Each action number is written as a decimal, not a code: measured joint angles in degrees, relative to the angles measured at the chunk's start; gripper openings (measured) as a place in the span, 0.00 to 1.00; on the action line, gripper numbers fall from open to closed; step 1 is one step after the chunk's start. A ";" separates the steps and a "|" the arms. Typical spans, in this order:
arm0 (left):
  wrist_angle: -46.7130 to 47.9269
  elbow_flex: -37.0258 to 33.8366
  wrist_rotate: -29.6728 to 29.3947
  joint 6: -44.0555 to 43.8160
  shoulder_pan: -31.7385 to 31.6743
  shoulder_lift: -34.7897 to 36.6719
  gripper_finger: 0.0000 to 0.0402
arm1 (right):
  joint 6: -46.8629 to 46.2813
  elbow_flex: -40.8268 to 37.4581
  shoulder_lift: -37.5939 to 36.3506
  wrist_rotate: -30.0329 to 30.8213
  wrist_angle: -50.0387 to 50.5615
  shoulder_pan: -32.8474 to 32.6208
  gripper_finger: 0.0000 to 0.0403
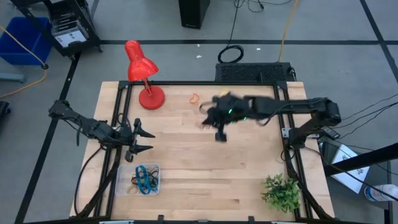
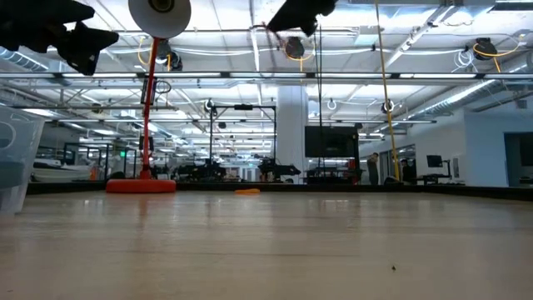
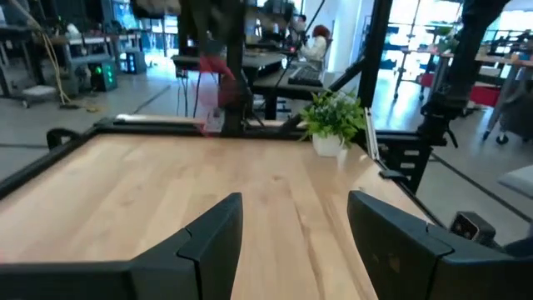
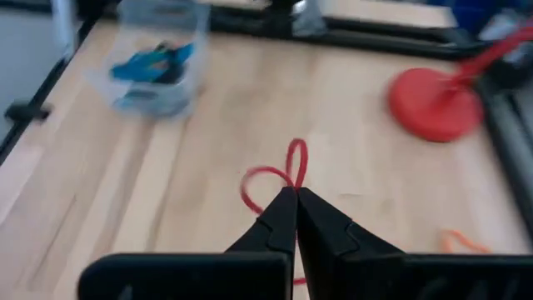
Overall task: Pick and place rubber bands into bin
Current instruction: Put the red rubber band into the transparent bin
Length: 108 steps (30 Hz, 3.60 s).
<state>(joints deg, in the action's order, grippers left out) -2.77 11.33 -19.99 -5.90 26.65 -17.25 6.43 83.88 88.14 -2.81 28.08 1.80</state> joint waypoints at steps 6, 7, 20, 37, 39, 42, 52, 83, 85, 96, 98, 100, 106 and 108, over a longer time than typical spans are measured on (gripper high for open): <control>-11.62 0.01 -0.42 2.84 0.00 -8.36 0.56 | 2.49 0.00 8.08 7.12 -5.08 -7.28 0.00; -13.69 0.00 -1.08 2.97 0.00 -9.63 0.56 | 3.20 0.00 9.31 7.36 -5.98 -8.23 0.00; -28.53 0.00 -0.93 -12.97 -1.75 -28.08 0.56 | 8.09 0.00 17.88 7.26 -16.21 -15.15 0.00; -47.95 3.51 9.56 -19.31 -5.94 -54.65 0.56 | 9.73 0.00 17.88 7.26 -20.60 -16.17 0.00; -47.94 5.30 11.10 -19.31 -6.61 -57.08 0.56 | 9.73 0.00 17.88 7.26 -20.59 -16.17 0.00; -47.93 8.14 15.14 -18.70 -7.31 -60.05 0.56 | 9.73 0.00 17.88 7.26 -20.54 -16.17 0.00; -46.48 14.01 22.93 -17.05 -8.26 -64.01 0.56 | 9.71 0.00 17.86 6.99 -19.10 -16.28 0.00; -37.24 15.52 19.91 -10.63 -8.26 -64.18 0.02 | 9.93 0.00 17.88 7.28 -18.27 -16.13 0.00; -37.24 15.52 19.89 -10.59 -8.26 -64.18 0.01 | 9.54 0.00 17.88 7.28 -17.86 -16.13 0.00; -37.26 15.52 19.85 -10.55 -8.26 -64.15 0.01 | 9.30 0.00 17.86 7.26 -15.22 -16.15 0.08; -37.28 15.52 19.85 -10.67 -8.26 -64.15 0.01 | 9.71 0.01 17.38 7.28 -14.05 -16.15 0.14; -37.30 15.52 19.85 -10.69 -8.26 -64.15 0.01 | 9.81 0.00 16.34 7.87 -12.19 -16.15 0.21; -37.16 15.52 20.02 -11.85 -8.40 -63.90 0.01 | 6.92 0.02 11.92 15.98 -3.23 -16.17 0.38; -34.73 16.20 22.20 -13.02 -8.93 -62.79 0.01 | 4.82 0.02 10.33 16.31 -0.20 -16.13 0.41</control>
<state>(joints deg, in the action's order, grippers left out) -37.50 27.53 2.22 -18.92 17.73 -80.04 11.25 83.90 98.47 13.51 27.89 -14.33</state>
